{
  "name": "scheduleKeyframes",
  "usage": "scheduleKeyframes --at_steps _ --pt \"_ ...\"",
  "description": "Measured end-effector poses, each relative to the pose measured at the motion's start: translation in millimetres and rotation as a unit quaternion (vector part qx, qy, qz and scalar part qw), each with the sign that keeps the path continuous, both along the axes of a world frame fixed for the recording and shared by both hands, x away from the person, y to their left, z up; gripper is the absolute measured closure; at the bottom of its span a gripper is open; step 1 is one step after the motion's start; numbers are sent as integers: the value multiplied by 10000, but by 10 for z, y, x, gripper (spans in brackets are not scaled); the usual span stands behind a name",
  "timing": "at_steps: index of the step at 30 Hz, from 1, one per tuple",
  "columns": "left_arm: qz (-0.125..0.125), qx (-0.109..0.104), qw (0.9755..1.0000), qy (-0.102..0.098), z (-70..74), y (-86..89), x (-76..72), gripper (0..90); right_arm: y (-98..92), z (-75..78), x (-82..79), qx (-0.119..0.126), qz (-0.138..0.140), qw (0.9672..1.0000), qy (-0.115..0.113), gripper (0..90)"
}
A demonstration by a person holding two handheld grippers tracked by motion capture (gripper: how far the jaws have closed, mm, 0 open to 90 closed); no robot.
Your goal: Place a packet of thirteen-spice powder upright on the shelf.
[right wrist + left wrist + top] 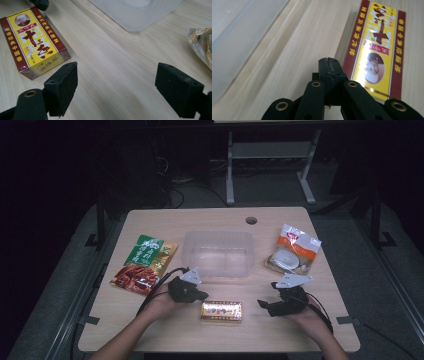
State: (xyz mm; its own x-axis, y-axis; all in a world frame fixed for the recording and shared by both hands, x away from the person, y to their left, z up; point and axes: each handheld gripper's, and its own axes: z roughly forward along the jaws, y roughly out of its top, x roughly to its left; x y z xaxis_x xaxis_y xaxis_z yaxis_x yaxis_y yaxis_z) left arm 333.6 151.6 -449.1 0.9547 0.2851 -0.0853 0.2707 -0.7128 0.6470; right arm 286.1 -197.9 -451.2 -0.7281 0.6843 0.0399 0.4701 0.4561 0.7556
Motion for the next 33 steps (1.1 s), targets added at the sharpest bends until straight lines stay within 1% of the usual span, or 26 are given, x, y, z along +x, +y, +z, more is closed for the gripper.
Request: scheduleKeyframes --at_steps 2,4,5,6,9,14,16,19,20,21,22,23,24,26,27,28,29,30,31,32,33 --pt "13 -24 10000 47 1 34 -40 898 3 -1 -1 0 7 10000 -6 180" --pt "-18 -8 10000 39 0 47 -56 898 4 -1 0 -1 10 10000 -5 180" --pt "-13 -36 10000 92 -2 61 -104 898 5 0 0 -4 16 10000 -14 180" --pt "-41 -22 9999 94 0 67 -122 898 6 -1 -1 6 18 10000 -29 180" --pt "-56 -15 9999 103 -1 76 -159 898 7 4 -5 3 10 10000 -28 180" --pt "-120 -23 9997 192 -4 77 -257 898 7 11 -15 20 20 10000 -49 180" --pt "-105 23 9997 214 -15 76 -318 898 10 11 -14 29 3 10000 -49 180" --pt "-52 27 9998 173 14 116 -344 897 2 15 -17 11 20 10000 -87 180" --pt "43 -57 9999 146 61 179 -371 896 0 16 -18 15 22 10000 -96 180" --pt "43 -57 9999 146 61 179 -371 878 0 16 -18 15 22 10000 -96 180" --pt "117 -151 9996 195 106 247 -423 833 -8 14 -15 22 43 9999 -109 180" --pt "122 -213 9995 177 119 275 -460 801 -10 13 -14 24 42 9999 -113 180" --pt "115 -259 9995 166 130 302 -497 751 -11 12 -13 22 43 9999 -115 180" --pt "115 -339 9993 104 139 346 -569 619 -11 9 -8 14 50 9999 -116 180" --pt "115 -339 9993 104 139 346 -569 553 -11 9 -8 14 50 9999 -116 180" --pt "126 -322 9994 39 133 360 -629 469 -8 7 -7 3 56 9999 -108 180" --pt "126 -322 9994 39 133 360 -629 432 -8 7 -7 3 56 9999 -108 180" --pt "131 -311 9994 6 125 355 -665 432 -6 6 -6 0 61 9999 -108 180" --pt "68 -320 9995 0 111 335 -690 373 -2 4 -8 -8 52 9999 -113 180" --pt "11 -283 9996 -38 94 290 -708 327 1 2 -9 -6 79 9999 -104 176" --pt "-14 -276 9996 -51 80 254 -710 308 5 2 -11 14 83 9999 -96 175"
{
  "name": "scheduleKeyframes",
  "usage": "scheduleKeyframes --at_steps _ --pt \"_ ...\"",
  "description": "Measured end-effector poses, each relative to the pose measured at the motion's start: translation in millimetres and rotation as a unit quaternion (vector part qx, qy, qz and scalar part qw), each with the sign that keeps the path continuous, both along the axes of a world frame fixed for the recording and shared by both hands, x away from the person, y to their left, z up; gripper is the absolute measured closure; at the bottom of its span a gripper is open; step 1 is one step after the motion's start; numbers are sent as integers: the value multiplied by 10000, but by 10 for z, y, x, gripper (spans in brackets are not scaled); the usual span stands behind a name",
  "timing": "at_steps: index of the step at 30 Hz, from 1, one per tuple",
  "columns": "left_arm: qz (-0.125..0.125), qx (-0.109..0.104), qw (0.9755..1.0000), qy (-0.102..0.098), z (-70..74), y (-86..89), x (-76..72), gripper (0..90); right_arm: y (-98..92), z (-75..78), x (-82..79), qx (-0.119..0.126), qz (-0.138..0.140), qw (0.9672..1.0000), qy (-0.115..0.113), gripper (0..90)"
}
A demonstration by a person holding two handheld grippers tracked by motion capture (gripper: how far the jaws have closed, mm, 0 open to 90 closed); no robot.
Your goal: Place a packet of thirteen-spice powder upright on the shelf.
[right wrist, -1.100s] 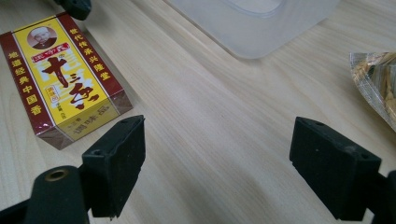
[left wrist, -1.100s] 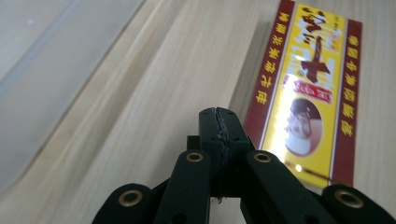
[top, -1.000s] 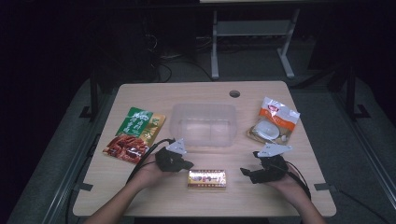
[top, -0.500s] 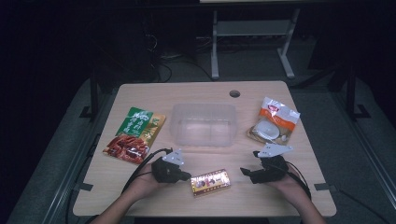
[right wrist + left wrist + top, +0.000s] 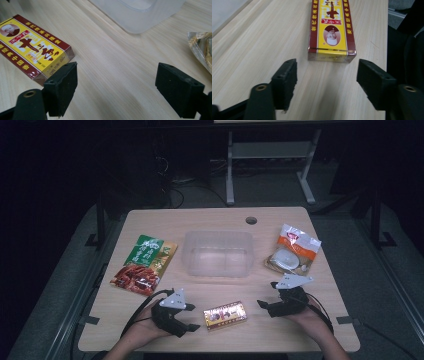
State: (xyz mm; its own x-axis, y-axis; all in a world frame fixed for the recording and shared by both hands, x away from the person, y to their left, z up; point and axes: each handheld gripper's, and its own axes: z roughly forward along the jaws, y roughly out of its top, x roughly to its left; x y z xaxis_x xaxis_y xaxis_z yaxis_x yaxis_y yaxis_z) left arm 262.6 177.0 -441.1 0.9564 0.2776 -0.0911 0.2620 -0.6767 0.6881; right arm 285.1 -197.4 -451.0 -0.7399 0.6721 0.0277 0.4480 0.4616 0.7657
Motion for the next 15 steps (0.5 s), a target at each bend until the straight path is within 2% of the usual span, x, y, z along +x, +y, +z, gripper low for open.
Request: scheduleKeyframes --at_steps 4,5,8,15 --pt "-77 -30 10000 30 -51 -128 -7 278 3 -4 8 18 102 9999 -16 166" --pt "-100 7 10000 -3 -91 -230 -5 268 8 -7 11 10 109 9999 -10 162" --pt "-135 163 9997 -128 -132 -359 -3 251 12 -8 11 11 123 9999 10 160" --pt "-114 252 9994 -187 -212 -465 49 258 15 -11 6 2 165 9999 38 156"
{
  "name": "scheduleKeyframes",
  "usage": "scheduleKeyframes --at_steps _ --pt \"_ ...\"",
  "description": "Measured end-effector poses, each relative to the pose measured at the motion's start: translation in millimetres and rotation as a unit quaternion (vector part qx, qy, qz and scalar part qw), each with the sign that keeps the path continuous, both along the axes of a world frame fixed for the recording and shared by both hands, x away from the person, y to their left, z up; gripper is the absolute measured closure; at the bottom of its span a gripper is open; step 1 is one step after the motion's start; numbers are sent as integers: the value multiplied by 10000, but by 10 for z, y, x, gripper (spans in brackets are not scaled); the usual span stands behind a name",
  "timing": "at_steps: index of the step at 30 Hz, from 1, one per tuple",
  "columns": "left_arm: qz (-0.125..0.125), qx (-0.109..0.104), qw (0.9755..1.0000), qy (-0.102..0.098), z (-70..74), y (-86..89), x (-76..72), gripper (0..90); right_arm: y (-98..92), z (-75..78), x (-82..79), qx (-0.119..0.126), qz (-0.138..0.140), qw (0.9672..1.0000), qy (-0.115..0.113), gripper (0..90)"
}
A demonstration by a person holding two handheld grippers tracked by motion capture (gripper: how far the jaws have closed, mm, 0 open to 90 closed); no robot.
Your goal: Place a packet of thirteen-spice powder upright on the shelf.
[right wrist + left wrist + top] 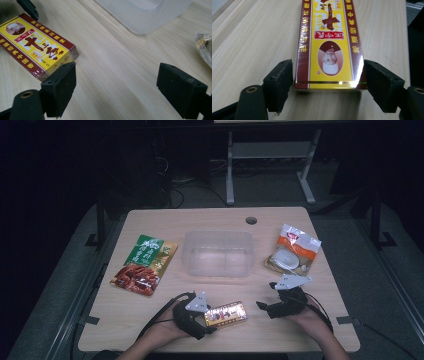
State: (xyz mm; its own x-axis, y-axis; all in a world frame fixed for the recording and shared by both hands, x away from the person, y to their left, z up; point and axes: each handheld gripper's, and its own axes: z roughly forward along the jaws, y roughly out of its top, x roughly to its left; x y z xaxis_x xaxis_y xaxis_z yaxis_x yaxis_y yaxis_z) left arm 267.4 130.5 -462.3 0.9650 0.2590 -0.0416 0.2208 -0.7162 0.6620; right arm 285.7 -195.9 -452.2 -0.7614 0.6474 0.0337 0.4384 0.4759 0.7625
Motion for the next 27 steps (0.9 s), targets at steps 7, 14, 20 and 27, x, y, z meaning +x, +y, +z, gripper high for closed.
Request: scheduleKeyframes --at_steps 7,14,20,27 --pt "-36 35 10000 9 -21 -17 9 262 6 -3 2 15 26 10000 8 153" --pt "-87 14 9999 -56 -31 -45 0 311 9 -8 4 2 31 10000 23 151" --pt "-112 21 9999 -62 -27 -40 4 319 6 -7 6 18 43 10000 31 150" --pt "-136 -40 9999 18 19 14 52 321 15 4 -4 19 78 10000 17 141"
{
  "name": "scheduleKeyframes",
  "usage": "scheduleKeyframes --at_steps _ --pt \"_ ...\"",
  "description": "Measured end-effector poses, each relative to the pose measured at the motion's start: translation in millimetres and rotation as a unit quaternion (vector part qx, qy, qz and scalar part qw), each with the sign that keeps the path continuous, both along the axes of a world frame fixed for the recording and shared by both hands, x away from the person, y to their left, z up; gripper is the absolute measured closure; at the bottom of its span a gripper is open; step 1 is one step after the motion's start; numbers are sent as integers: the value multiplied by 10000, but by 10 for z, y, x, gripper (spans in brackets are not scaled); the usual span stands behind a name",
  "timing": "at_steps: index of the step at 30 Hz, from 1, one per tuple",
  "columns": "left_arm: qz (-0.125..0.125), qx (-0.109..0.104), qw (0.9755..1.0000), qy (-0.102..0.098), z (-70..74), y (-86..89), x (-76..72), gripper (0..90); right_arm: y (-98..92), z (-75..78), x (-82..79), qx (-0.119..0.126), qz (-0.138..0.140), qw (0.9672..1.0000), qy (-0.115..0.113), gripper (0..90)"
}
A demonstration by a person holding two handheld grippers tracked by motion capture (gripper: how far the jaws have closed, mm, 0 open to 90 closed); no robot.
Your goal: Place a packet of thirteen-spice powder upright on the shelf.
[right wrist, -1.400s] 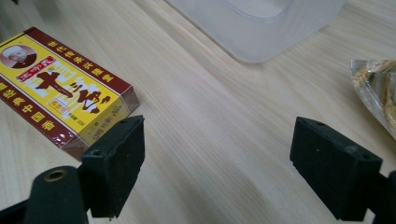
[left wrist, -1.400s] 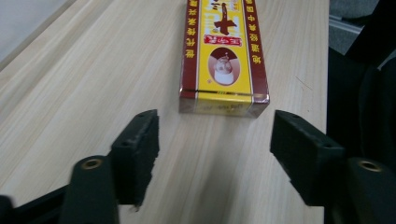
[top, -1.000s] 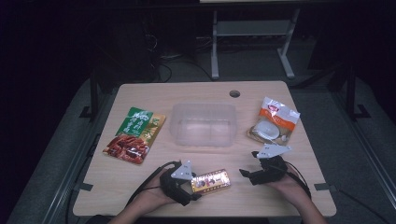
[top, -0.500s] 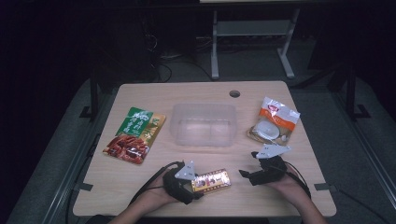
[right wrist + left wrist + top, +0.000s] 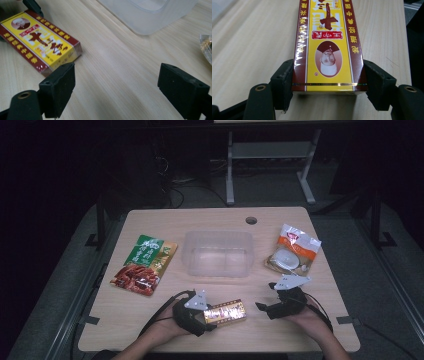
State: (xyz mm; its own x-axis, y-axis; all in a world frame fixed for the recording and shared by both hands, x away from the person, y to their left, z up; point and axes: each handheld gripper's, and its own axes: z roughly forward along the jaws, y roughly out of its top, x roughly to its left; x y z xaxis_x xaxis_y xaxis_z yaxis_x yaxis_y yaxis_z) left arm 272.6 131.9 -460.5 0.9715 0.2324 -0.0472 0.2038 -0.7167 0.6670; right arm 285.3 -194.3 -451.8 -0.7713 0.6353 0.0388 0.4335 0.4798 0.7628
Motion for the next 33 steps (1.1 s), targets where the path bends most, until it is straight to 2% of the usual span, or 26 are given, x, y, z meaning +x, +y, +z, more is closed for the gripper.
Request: scheduleKeyframes --at_steps 1,2,8,9,14,16,17,21,24,26,27,28,30,32,33 --pt "57 -145 9999 3 37 51 21 322 -1 8 -2 33 1 10000 26 140" --pt "62 -186 9998 4 58 79 35 322 -8 14 -3 62 42 10000 36 139" --pt "75 -331 9994 -33 140 224 89 321 2 51 -30 126 269 9996 39 139" --pt "108 -351 9993 -30 165 295 109 321 32 74 -36 165 341 9992 157 138" --pt "139 -446 9989 -28 215 424 130 321 92 123 -57 274 610 9975 239 125" --pt "158 -499 9986 -26 241 479 132 321 137 178 -40 315 855 9955 246 132" --pt "177 -612 9980 -16 270 536 128 321 154 203 -27 346 935 9947 232 132" --pt "180 -693 9974 -75 331 626 113 321 233 294 19 548 1276 9901 216 133" --pt "207 -772 9968 -80 376 692 98 321 299 342 46 585 1549 9859 239 134" --pt "213 -815 9964 -90 398 733 98 321 344 372 66 555 1646 9846 219 134" --pt "221 -805 9965 -90 408 751 100 321 381 394 82 547 1761 9825 243 133" --pt "221 -805 9965 -90 408 751 100 321 381 394 82 547 1761 9825 243 133" --pt "232 -913 9955 -79 437 806 97 321 480 450 134 584 1977 9782 244 129" --pt "229 -918 9955 -91 455 836 97 321 547 482 177 535 2075 9765 207 128" --pt "229 -934 9953 -108 460 848 99 321 591 501 210 548 2164 9746 168 128"
